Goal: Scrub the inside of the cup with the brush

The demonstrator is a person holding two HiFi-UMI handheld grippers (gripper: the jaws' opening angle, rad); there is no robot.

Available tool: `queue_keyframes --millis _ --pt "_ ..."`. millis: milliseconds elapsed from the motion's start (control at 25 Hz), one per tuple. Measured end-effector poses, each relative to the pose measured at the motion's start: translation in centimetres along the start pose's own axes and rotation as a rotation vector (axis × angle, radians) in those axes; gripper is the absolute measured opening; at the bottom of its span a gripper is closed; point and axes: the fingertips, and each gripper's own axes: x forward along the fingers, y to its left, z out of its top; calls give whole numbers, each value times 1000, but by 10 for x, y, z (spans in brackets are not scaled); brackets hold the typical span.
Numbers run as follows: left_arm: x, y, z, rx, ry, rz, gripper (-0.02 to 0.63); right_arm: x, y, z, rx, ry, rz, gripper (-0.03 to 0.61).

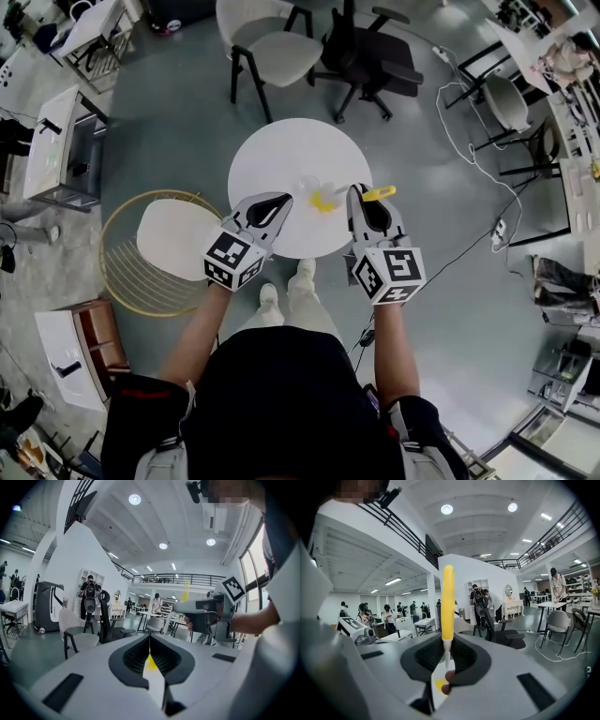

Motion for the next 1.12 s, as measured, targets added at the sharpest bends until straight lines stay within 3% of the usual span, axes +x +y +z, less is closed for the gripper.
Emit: queue_keyframes --millis 680,1120 --pt "70 32 -68 -19 50 -3 17 46 -37 -26 -37 20 58 49" --pt "100 58 -112 -13 86 18 19 77 -37 -39 -82 32 136 49"
